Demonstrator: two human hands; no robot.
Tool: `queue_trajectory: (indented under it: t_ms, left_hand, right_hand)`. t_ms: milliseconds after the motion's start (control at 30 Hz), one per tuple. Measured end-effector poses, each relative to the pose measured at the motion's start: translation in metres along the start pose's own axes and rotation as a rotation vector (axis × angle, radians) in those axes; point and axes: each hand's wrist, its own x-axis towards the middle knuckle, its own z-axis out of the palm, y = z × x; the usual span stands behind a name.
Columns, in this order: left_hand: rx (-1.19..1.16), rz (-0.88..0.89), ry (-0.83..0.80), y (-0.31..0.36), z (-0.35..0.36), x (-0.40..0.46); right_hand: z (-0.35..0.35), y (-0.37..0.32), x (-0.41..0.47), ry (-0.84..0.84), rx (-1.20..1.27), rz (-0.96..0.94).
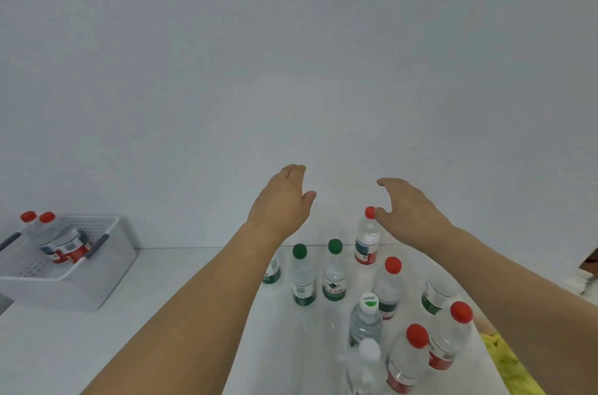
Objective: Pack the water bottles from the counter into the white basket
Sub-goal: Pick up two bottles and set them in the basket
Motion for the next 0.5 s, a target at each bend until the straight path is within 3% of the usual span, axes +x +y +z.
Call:
queue_trajectory:
  t_ms: [233, 500]
  left_hand:
    - [-0.011, -0.070, -0.132, 0.058, 0.071, 0.027]
    - [-0.012, -0.161, -0.356, 0.092, 0.168, 0.078]
  right_hand:
    - [-0.006, 0.098, 0.019, -0.162, -0.040, 0.144]
    - [0.001, 0.177, 0.041, -0.498, -0.241, 0.320]
